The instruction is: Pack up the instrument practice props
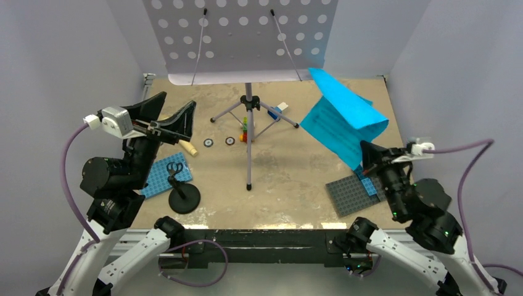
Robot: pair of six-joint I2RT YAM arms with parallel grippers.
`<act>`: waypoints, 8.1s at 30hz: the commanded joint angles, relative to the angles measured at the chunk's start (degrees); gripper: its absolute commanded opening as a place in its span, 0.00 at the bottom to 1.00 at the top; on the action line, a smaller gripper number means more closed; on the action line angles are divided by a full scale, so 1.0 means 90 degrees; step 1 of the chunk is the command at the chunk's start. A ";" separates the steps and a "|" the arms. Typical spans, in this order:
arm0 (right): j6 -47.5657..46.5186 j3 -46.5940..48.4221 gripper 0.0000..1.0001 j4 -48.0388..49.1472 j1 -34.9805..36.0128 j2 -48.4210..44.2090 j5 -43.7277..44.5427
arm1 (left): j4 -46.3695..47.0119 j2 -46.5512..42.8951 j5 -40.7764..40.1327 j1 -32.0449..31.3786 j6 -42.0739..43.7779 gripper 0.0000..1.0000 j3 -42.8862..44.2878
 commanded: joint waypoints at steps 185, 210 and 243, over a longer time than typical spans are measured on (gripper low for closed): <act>0.1531 -0.2273 0.94 0.1600 -0.1899 0.0769 -0.3888 | 0.4895 0.2571 0.1756 0.0113 0.1157 0.85 -0.2344; 0.1790 -0.2313 0.93 0.1775 -0.1896 0.1202 -0.4373 | 0.7646 0.5243 0.2159 0.0242 0.1970 0.69 -0.0959; 0.1742 -0.2132 0.92 0.1730 -0.1898 0.1337 -0.4350 | 0.7632 0.6204 0.1320 0.0232 0.1538 0.41 -0.0254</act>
